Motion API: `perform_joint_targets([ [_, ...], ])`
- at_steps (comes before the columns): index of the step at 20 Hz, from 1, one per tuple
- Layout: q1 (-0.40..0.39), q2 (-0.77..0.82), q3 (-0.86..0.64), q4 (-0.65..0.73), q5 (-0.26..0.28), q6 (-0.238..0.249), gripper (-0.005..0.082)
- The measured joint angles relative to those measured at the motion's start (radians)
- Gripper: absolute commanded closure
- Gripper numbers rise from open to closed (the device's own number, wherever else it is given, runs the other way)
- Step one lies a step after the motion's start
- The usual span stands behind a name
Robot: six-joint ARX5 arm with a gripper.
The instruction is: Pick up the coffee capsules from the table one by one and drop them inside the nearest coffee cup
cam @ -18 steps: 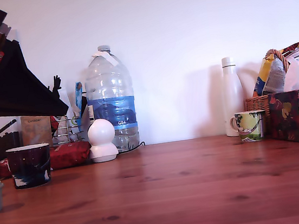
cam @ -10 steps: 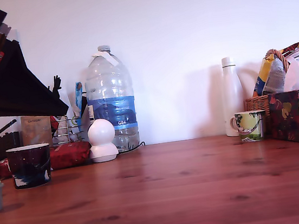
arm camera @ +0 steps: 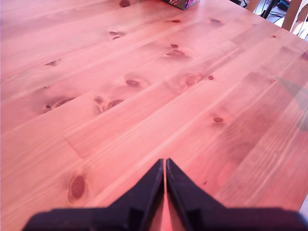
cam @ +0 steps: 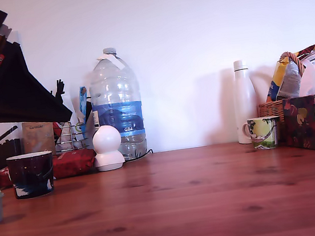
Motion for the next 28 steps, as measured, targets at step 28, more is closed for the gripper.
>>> perform_joint_targets([
  [28, 0.317, -0.552, -0.174, -0.057, -0.265, -0.051, 0.0789],
])
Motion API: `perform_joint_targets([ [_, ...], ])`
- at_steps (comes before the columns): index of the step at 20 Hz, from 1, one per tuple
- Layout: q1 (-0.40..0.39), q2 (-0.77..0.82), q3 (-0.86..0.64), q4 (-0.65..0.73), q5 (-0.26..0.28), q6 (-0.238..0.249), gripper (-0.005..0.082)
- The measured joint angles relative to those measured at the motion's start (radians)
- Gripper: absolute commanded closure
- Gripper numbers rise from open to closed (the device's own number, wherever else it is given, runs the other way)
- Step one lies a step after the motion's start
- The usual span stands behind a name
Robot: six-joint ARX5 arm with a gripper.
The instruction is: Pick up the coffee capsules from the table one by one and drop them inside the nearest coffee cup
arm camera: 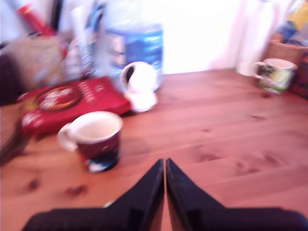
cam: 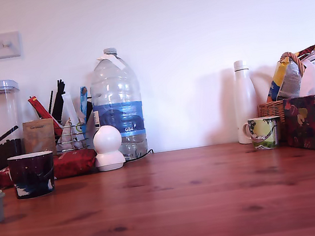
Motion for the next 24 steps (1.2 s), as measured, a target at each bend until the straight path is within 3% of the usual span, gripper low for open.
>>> perform_joint_targets([
  [5, 0.002, -0.15, -0.178, 0.05, -0.068, -0.074, 0.0789],
  [12, 0.002, -0.185, -0.243, -0.052, -0.086, -0.075, 0.077],
  [13, 0.002, -0.185, -0.243, -0.081, -0.086, -0.075, 0.0716],
  [14, 0.002, -0.184, -0.243, -0.093, -0.087, -0.075, 0.0574],
  [16, 0.002, -0.185, -0.243, -0.072, -0.096, -0.075, 0.01],
  [17, 0.002, -0.185, -0.243, -0.065, -0.112, -0.075, -0.0013],
  [24, 0.002, -0.157, -0.243, -0.032, -0.119, -0.047, -0.0022],
])
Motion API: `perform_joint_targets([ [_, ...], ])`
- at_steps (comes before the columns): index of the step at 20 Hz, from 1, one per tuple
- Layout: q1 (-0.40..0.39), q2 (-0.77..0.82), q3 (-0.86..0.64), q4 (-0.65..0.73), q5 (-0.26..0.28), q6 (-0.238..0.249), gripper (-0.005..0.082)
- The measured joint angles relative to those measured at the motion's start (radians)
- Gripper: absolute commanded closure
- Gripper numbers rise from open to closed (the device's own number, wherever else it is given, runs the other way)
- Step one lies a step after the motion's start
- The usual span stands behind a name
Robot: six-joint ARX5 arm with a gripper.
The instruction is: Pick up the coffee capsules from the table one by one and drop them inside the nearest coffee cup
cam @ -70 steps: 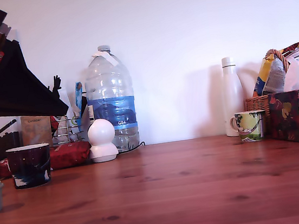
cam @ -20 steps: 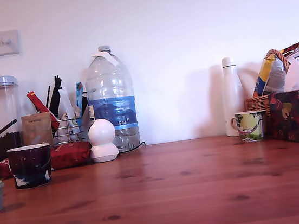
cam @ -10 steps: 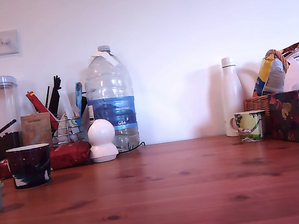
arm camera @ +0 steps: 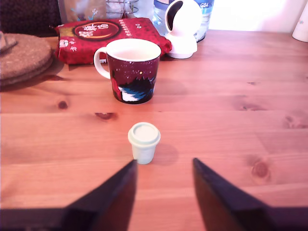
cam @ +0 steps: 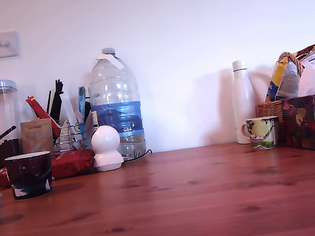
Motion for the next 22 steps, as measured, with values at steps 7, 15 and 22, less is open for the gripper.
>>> perform_joint_targets([
  [7, 0.0, 0.206, 0.0, 0.187, 0.001, 0.042, -0.0021],
  [15, 0.001, 0.625, 0.0, 0.568, -0.012, 0.045, -0.0021],
  [22, 0.048, 0.955, 0.0, 0.924, 0.011, 0.046, -0.0021],
])
